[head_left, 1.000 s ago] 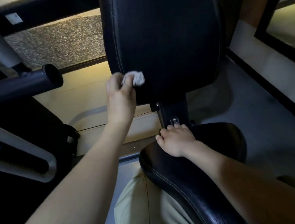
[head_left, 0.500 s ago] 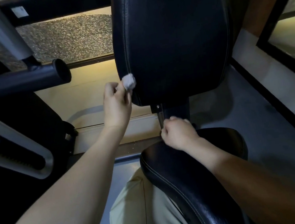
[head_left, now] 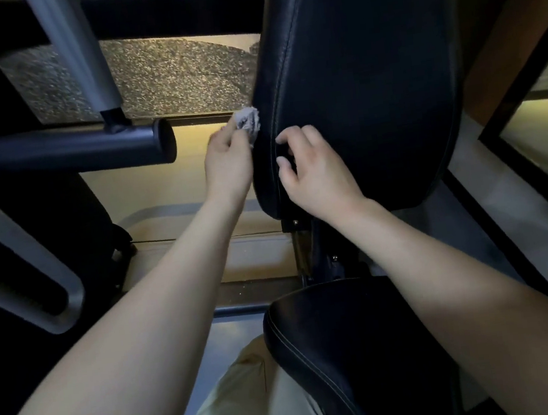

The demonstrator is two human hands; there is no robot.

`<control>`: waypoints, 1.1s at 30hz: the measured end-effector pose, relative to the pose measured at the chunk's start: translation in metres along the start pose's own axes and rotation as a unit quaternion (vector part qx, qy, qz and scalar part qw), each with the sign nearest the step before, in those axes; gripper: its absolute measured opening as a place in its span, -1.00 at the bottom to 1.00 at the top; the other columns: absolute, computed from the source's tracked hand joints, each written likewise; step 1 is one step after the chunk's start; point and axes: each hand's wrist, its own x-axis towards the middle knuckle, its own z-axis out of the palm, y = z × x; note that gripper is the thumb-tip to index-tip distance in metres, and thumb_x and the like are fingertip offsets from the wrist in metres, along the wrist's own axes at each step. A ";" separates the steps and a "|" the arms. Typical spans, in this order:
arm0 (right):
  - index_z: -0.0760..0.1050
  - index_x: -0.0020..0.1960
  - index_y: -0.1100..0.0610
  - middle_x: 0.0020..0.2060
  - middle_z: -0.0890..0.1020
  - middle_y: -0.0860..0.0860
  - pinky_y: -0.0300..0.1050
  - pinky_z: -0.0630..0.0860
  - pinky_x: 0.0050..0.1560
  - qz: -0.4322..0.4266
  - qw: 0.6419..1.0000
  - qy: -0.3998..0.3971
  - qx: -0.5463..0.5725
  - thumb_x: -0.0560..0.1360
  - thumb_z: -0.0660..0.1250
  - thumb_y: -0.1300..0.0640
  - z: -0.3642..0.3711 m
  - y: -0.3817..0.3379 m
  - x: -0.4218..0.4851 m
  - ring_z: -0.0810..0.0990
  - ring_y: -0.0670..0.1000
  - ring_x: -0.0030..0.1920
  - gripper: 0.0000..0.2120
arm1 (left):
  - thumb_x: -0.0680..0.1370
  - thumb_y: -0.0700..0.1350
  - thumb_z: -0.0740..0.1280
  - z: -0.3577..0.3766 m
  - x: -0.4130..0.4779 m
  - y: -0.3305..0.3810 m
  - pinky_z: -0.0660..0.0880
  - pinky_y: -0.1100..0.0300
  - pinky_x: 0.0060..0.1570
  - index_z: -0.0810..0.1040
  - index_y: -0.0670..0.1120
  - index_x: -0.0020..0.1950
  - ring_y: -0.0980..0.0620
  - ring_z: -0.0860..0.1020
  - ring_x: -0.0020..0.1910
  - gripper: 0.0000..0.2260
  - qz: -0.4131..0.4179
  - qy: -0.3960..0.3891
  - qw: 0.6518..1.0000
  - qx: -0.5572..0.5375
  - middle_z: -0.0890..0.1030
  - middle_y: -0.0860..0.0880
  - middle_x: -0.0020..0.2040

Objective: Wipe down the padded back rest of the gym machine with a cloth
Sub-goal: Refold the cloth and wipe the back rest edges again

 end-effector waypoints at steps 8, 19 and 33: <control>0.43 0.20 0.15 0.08 0.42 0.09 0.08 0.54 0.13 0.004 1.000 -0.008 0.019 0.52 0.33 0.22 0.006 0.009 0.009 0.53 0.13 0.04 -0.73 | 0.63 -0.06 0.34 0.006 0.019 -0.012 0.36 0.15 0.47 0.61 -0.10 0.36 0.17 0.44 0.43 -0.68 0.027 0.001 0.999 -0.034 0.61 0.02 0.33; 0.47 0.21 0.14 0.12 0.44 0.03 -0.09 0.52 0.10 0.014 0.998 -0.052 0.033 0.54 0.28 0.25 0.010 0.012 -0.023 0.51 0.00 0.09 -0.75 | 0.66 -0.10 0.28 -0.009 -0.054 -0.073 0.38 0.15 0.44 0.53 -0.11 0.44 0.03 0.45 0.45 -0.66 -0.065 -0.038 0.997 0.024 0.60 -0.07 0.35; 0.49 0.37 0.03 0.14 0.49 -0.11 -0.14 0.62 0.13 0.202 0.918 0.100 0.325 0.59 0.36 0.11 -0.038 0.055 -0.094 0.54 -0.14 0.22 -0.65 | 0.66 0.07 0.30 0.069 -0.072 0.038 0.60 -0.03 -0.05 0.65 -0.08 -0.02 -0.06 0.63 -0.23 -0.74 0.020 -0.254 0.962 0.095 0.68 -0.14 -0.22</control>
